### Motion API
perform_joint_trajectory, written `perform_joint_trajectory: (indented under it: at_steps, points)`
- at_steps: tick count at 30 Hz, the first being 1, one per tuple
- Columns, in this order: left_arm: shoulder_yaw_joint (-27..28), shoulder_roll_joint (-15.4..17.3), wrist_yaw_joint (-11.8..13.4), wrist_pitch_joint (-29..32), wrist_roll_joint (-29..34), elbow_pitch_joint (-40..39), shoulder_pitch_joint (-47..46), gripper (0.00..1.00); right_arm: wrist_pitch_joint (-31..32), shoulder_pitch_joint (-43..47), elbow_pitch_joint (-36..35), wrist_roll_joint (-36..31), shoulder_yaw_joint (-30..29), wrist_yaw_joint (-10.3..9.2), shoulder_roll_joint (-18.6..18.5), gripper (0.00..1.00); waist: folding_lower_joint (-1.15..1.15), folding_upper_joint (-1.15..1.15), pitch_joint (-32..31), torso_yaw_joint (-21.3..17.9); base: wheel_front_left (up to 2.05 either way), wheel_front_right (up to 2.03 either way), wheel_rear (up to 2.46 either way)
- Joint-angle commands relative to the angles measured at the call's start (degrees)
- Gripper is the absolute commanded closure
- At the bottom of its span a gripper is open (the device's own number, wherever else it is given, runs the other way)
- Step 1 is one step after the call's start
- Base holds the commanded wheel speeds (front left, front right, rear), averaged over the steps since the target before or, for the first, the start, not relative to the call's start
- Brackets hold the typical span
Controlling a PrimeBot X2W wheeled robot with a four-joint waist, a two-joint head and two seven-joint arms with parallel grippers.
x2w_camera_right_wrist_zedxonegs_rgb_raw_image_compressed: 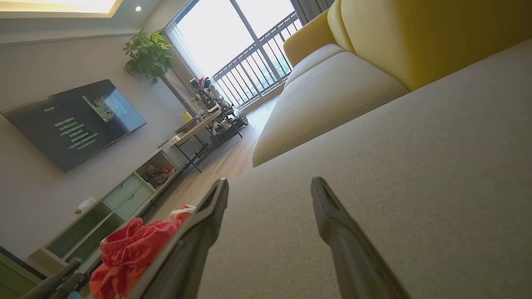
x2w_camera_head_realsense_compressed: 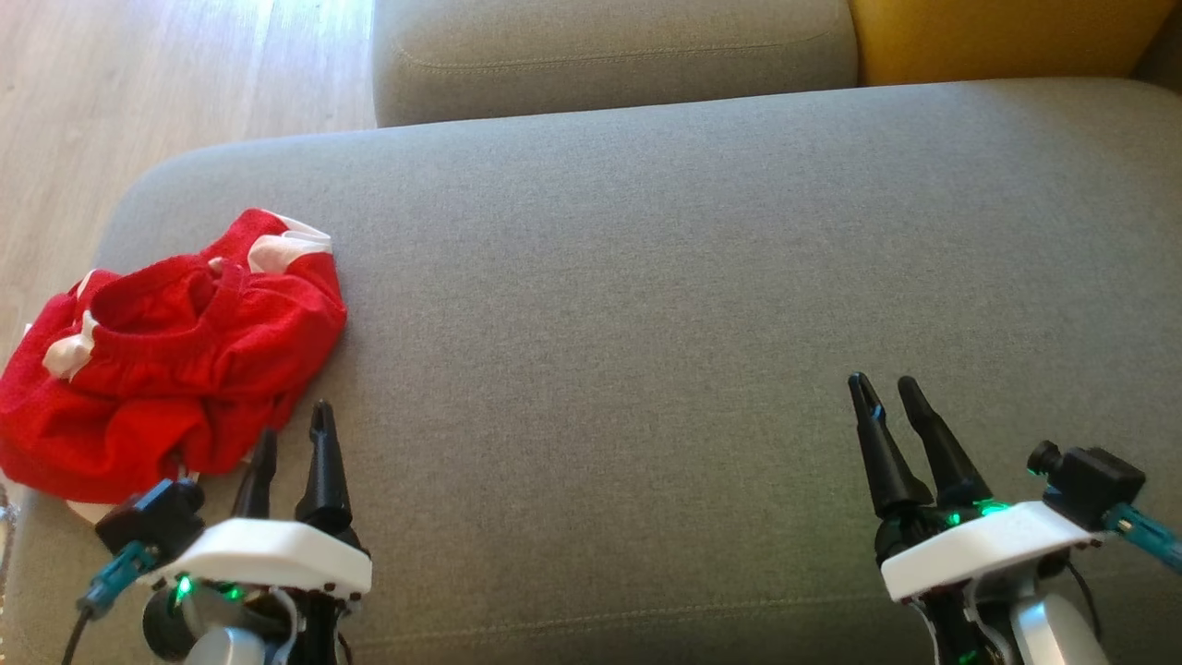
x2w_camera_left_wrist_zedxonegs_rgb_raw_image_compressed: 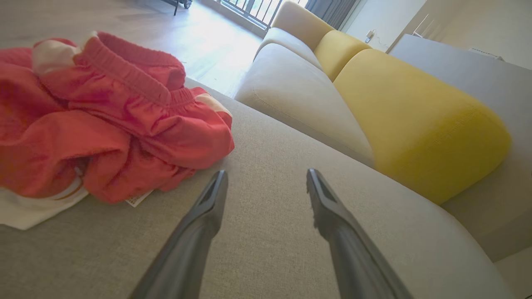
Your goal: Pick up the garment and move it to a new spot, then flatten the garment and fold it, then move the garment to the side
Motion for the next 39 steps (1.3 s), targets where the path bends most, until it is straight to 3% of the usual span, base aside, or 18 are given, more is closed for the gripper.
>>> perform_joint_trajectory:
  at_steps: [1,17,39]
  points:
    - [0.82,1.10,0.41,-0.88,1.88,-2.64,-1.51,0.00,-0.91,-3.13,-2.59,-1.74,1.14,-0.01,-0.53,0.00,0.00,0.00,0.01,0.03,0.00,0.00,0.00]
    - [-2.94,2.84,4.22,-3.60,13.30,-5.93,-1.21,0.00,-3.60,-3.07,-4.78,-13.28,2.35,-0.01,-0.62,0.00,0.00,0.00,-0.29,0.21,0.00,0.00,0.00]
    - [-5.35,3.05,3.84,-7.34,27.48,-8.12,0.53,0.00,-7.30,-2.99,-4.93,-30.85,1.56,-0.01,-0.75,0.00,0.00,0.00,-0.42,0.19,0.00,0.00,0.00]
